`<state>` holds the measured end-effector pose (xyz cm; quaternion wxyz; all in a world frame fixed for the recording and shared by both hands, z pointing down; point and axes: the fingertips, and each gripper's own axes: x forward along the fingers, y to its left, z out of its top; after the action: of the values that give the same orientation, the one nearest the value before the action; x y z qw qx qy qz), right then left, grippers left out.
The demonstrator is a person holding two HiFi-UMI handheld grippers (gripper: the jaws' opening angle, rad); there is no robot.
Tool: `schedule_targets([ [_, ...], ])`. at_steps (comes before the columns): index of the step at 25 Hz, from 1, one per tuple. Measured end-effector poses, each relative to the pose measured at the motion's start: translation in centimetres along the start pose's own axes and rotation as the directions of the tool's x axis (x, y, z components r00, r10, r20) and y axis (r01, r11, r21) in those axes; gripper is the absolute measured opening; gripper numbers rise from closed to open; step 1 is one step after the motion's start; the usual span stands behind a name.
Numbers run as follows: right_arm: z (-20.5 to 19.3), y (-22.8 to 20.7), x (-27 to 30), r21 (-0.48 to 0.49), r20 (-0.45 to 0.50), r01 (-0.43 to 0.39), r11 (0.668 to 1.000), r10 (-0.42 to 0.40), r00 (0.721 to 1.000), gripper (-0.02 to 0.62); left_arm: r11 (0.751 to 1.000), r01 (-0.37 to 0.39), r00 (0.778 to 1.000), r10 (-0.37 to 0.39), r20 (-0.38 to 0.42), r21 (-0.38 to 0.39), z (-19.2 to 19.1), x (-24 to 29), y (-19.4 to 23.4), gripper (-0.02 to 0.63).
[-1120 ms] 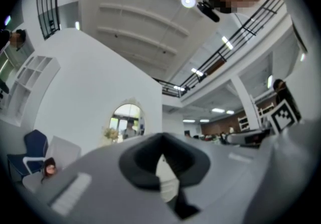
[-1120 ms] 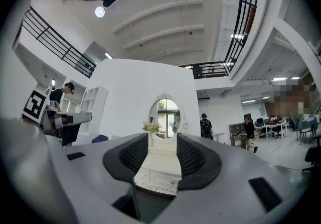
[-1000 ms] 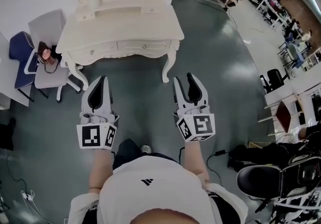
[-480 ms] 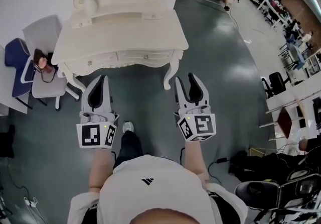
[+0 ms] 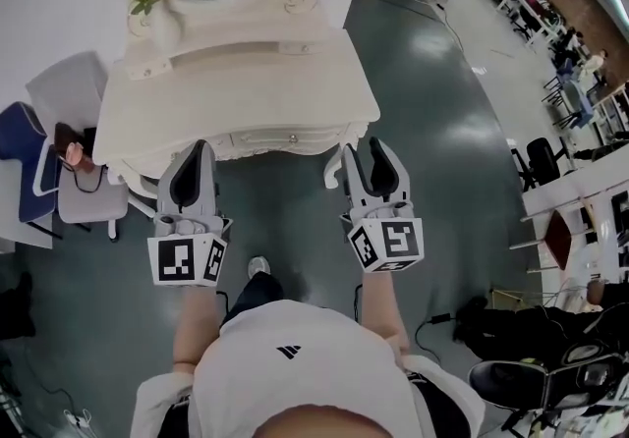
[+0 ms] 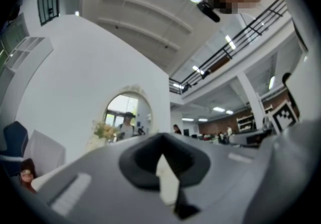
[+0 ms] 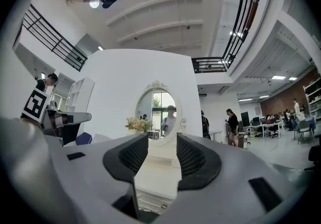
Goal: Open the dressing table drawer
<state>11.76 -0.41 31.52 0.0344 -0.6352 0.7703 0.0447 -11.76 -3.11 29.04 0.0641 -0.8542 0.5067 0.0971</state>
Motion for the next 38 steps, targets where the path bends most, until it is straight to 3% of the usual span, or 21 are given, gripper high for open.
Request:
schedule_targets([
  [15,-1.8,0.6,11.3,-0.010,-0.011,0.073,0.997,-0.073,0.997,0.155,0.997,0.081,0.997,-0.081,-0.010,-0.018,-3.1,9.8,8.0,0.008],
  [26,-3.9,-1.1,14.5,-0.015,-0.057,0.119,0.993,-0.119,0.991,0.155,0.991,0.124,0.991,-0.126,-0.040,-0.058,-6.2,14.1,9.1,0.008],
  [38,-4.2,-5.8,23.5,-0.012,-0.035,0.055,0.998,-0.056,0.998,0.153,0.999,0.045,0.999,-0.045,-0.011,-0.029,-6.7,22.0,11.2,0.008],
])
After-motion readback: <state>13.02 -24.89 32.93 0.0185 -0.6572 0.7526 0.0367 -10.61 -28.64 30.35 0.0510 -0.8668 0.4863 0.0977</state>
